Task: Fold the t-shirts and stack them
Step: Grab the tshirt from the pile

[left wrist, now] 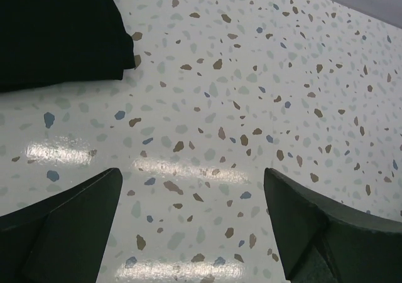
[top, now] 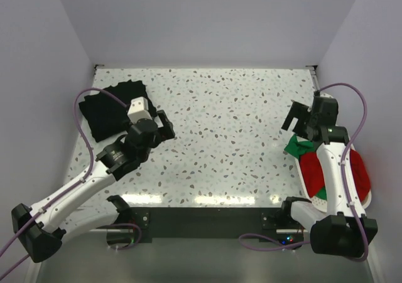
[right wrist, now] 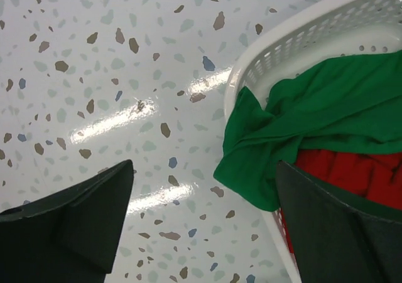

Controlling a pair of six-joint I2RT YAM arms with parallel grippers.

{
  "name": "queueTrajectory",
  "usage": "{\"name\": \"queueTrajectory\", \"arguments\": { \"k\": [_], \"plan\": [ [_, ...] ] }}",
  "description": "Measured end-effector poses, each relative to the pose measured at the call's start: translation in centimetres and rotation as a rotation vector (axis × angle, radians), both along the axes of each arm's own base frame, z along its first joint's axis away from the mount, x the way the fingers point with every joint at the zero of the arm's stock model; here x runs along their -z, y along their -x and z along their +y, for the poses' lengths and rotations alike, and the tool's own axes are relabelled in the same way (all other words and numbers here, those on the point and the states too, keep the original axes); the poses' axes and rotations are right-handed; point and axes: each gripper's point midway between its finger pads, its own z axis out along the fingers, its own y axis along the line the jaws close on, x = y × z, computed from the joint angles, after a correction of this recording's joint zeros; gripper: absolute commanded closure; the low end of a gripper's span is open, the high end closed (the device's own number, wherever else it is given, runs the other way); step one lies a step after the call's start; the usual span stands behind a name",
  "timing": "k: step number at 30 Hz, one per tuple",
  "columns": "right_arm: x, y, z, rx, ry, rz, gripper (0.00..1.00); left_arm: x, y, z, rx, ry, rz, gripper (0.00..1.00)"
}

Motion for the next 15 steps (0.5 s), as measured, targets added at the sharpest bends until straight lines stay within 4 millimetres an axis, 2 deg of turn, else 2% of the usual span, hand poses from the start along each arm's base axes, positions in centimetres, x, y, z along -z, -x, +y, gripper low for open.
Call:
{"name": "queueTrajectory", "arguments": {
  "k": [5, 12, 15],
  "plan": [
    [0.3, 0.7, -1.7, 0.112, 0.042, 0.026, 0.01, 0.3, -0.1, 0.2, -0.012, -0.013, 0.004, 0.0],
    [1.3, 3.2, -5.0, 0.331, 0.101, 0.108, 0.01, 1.4, -0.6, -0.1, -0.001, -0.062, 0.029, 0.0],
    [3.0, 4.5, -7.4, 0.453, 0.062, 0.176, 0.04, 1.4, -0.7, -0.3, 0.012, -0.077, 0.025, 0.0]
  ]
}}
